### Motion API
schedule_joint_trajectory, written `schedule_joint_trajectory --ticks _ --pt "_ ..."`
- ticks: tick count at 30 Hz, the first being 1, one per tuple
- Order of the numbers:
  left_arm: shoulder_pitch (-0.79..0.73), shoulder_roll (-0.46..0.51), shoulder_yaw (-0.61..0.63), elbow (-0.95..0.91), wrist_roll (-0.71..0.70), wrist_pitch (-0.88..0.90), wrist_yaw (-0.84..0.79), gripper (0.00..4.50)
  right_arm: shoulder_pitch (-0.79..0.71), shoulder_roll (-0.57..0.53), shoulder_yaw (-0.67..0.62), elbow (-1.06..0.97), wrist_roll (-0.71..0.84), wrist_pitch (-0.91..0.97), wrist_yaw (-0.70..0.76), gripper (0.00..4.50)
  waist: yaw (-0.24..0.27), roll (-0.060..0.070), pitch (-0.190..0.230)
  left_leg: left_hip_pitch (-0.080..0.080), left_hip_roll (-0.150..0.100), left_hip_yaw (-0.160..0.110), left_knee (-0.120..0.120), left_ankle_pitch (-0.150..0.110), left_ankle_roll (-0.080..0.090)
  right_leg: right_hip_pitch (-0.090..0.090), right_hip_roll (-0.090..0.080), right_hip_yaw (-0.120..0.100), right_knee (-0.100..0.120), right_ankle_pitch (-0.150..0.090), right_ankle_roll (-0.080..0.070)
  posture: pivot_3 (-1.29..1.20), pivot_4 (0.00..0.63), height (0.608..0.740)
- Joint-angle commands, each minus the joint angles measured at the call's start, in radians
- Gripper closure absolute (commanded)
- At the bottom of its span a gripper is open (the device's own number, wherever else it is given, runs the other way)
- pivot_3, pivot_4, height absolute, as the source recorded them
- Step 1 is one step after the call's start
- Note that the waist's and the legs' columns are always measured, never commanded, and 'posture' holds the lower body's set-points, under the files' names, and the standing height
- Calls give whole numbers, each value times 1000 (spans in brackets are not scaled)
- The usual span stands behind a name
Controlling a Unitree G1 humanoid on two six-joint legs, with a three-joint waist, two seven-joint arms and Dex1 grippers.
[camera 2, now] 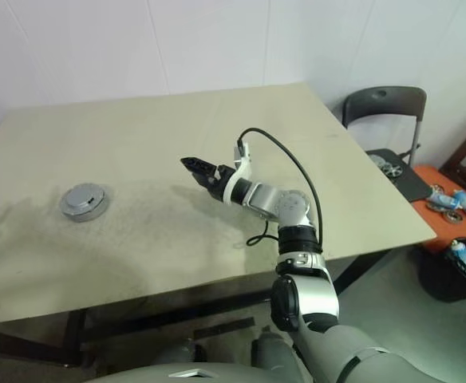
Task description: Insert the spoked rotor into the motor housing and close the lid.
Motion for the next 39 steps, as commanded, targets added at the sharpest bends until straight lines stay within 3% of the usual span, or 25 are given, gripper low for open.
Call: schedule_joint_trajectory --ticks 1,5,13,21,27,39 --pt "-96 -17 -71 -103 5 32 -44 986 -4 -11 9 -62 -4 -14 14 1009 5 -3 -2 -2 0 0 0 0 0 -1 -1 -1 0 0 0 0 0 740" --pt "-141 -112 -180 -302 -7 96 -50 986 1 -46 27 -101 -27 -26 23 1009 4 -7 -5 -8 -4 1 0 0 -1 -8 -6 -1 0 1 0 0 0 740" --pt "-123 -278 -427 -632 3 212 -55 986 46 -203 203 -261 -189 -113 141 1009 -8 -8 -5 -9 -5 5 -9 1 0 -14 -5 0 0 1 0 0 0 740" --pt "-71 -289 -577 -762 122 178 -72 986 111 -327 335 -417 -292 -147 231 1009 -5 -8 -5 -8 1 8 -2 1 1 -12 4 4 2 1 1 0 0 740" --pt "8 -256 -571 -840 169 142 -104 986 197 -410 449 -525 -382 -186 285 1009 -2 -7 -5 -7 2 7 5 1 1 -8 8 4 3 3 3 0 0 740" --pt "-7 -249 -513 -825 167 110 -121 986 166 -346 469 -491 -411 -196 298 1009 21 -7 -5 -5 1 7 7 1 1 -5 11 4 2 4 4 0 0 740"
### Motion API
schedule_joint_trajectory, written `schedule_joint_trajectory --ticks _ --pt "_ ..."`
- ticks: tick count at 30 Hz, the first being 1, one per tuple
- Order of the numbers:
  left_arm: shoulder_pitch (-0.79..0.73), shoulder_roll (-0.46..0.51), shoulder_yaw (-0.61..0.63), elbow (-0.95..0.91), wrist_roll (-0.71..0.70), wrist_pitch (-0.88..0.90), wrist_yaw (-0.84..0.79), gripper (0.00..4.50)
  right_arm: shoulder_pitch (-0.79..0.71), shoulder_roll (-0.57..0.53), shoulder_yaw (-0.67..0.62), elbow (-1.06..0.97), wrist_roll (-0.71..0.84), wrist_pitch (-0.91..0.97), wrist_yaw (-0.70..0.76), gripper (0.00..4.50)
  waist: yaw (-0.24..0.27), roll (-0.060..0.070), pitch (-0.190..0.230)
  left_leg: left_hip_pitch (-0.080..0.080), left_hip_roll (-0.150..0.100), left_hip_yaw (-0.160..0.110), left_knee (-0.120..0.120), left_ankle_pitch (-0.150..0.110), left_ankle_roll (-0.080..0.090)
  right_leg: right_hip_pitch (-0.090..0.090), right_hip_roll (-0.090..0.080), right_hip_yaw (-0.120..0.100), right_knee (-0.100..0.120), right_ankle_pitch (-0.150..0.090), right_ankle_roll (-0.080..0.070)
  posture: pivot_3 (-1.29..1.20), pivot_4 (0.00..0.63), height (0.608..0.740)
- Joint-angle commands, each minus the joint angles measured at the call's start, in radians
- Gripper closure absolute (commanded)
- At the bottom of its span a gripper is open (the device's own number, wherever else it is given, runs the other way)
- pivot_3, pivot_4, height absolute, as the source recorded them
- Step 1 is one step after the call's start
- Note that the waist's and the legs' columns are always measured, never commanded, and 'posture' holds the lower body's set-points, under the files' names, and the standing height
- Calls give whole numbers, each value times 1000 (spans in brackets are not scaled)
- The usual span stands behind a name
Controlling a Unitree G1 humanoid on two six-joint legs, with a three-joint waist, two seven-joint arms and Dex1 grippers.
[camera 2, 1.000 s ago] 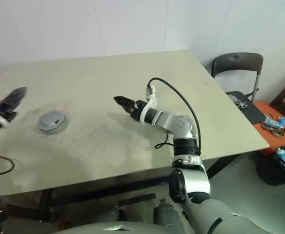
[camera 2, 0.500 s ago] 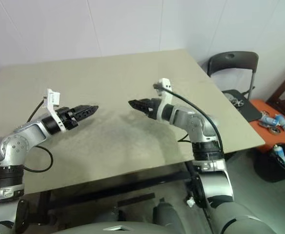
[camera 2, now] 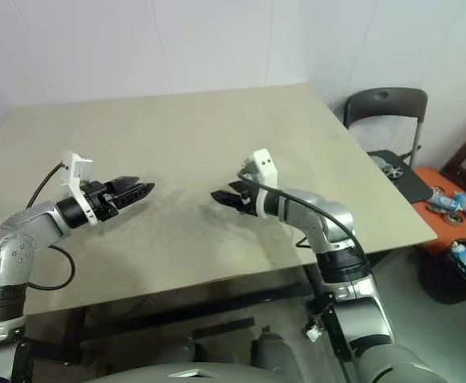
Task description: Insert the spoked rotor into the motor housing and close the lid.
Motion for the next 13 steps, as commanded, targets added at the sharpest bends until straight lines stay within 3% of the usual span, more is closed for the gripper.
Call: schedule_joint_trajectory --ticks 1,13 --pt "-19 4 53 -13 -7 -32 0 986 -40 7 19 -8 -16 -29 26 1009 1 0 0 0 0 0 0 0 0 0 0 0 0 0 0 0 0 740" --pt "-30 -19 63 -9 7 -60 12 986 -78 23 17 49 -47 -50 54 1009 1 0 0 1 0 0 0 0 0 2 0 0 0 0 0 0 0 740"
